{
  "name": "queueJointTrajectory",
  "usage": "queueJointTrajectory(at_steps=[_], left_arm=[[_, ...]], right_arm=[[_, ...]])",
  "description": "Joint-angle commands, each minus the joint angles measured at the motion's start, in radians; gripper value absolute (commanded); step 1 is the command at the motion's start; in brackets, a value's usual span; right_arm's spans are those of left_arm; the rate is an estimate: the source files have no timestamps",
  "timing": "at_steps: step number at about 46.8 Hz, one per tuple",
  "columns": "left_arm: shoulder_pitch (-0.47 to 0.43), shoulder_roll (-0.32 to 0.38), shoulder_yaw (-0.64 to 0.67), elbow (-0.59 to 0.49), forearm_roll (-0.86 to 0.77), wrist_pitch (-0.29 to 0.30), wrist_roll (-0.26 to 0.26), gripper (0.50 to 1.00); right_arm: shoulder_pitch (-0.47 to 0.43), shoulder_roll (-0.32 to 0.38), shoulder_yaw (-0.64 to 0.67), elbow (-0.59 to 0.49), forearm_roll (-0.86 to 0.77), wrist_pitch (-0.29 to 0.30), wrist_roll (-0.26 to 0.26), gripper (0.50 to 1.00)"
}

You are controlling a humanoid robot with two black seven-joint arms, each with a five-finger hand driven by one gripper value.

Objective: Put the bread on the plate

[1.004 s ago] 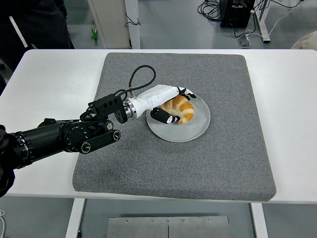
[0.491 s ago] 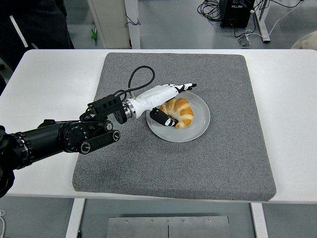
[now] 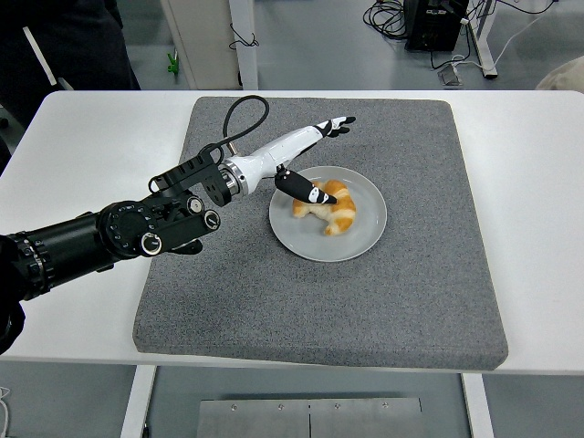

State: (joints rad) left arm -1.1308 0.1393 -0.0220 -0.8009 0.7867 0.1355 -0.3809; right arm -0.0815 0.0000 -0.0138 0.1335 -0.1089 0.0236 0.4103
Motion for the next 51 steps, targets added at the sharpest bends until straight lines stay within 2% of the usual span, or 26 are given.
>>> queueJointTrajectory(at_steps=[1,3,6,12,20,29,40,47,51], left_arm=[[0.0,0.028,-0.062,0.0,-0.064,-0.106,0.002,0.968],[0.0,0.039,-0.094,0.0,-0.093,-0.149,0.002,0.969],[0.002,0.054,-0.14,0.0,-0.13,-0.178,0.002,0.969],[0.019,0.083,-0.203,0.0,-0.201,-0.18,0.007,0.971],[0.037,0.146,-0.213,0.008,-0.342,-0.18,0.008,0.971],[0.074,0.144,-0.249,0.034,-0.533,-0.174,0.007,0.972],[0.161,0.099,-0.418,0.074,-0.63,-0.16,0.01,0.971],[0.169,-0.01,-0.466,0.213,-0.633,-0.163,0.011,0.971],[0.166,-0.058,-0.495,0.256,-0.642,-0.16,0.011,0.971]], right_arm=[[0.0,0.0,0.0,0.0,0.0,0.001,-0.001,1.0],[-0.001,0.0,0.0,0.0,0.0,-0.001,0.001,1.0],[0.0,0.0,0.0,0.0,0.0,0.001,-0.001,1.0],[0.0,0.0,0.0,0.0,0.0,0.001,-0.001,1.0],[0.0,0.0,0.0,0.0,0.0,0.001,-0.001,1.0],[0.0,0.0,0.0,0.0,0.0,-0.001,-0.001,1.0],[0.0,0.0,0.0,0.0,0.0,0.001,-0.001,1.0],[0.0,0.0,0.0,0.0,0.0,-0.001,0.001,1.0],[0.0,0.0,0.0,0.0,0.0,0.001,-0.001,1.0]])
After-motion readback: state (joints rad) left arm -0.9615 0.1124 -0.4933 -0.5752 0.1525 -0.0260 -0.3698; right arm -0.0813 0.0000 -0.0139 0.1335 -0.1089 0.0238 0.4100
